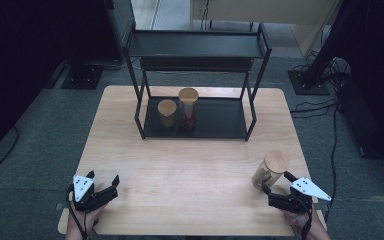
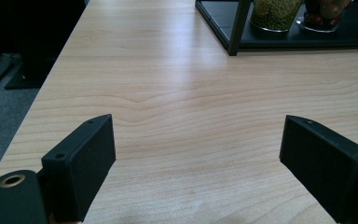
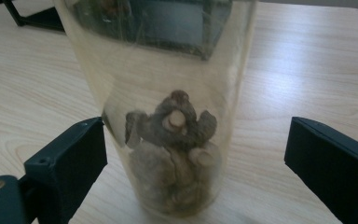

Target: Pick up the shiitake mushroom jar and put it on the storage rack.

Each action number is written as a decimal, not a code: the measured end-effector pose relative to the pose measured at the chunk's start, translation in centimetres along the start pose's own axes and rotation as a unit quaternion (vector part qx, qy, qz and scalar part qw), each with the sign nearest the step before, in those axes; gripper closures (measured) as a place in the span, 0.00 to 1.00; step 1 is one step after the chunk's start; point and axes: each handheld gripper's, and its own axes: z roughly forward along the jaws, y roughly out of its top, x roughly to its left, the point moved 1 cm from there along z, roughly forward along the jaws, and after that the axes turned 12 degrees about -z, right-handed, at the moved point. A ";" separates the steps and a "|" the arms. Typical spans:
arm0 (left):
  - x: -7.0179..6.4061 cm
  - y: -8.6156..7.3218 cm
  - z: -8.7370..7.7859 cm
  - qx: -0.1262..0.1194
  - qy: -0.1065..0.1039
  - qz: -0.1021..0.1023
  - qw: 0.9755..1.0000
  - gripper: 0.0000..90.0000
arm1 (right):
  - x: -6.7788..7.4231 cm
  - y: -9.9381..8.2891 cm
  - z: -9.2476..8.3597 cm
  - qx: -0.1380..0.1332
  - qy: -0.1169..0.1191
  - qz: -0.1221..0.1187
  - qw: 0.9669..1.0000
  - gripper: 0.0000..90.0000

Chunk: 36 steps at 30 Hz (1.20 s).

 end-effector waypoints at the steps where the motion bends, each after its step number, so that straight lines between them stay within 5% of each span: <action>1: 0.0 0.0 0.0 0.000 0.000 0.000 1.000 0.12 | 0.1 0.1 0.1 -0.002 0.002 0.004 1.000 0.07; 14: 0.0 0.0 0.0 0.000 -0.003 -0.002 1.000 0.12 | 0.9 1.3 1.6 -0.015 0.013 0.012 1.000 0.19; 21: 0.0 0.0 0.0 0.000 -0.003 -0.001 1.000 0.12 | 0.8 2.1 1.9 -0.015 0.003 0.028 0.999 0.23; 36: 0.0 0.0 0.0 0.000 -0.004 0.000 1.000 0.12 | 1.0 3.8 1.3 -0.019 -0.015 0.023 0.999 0.25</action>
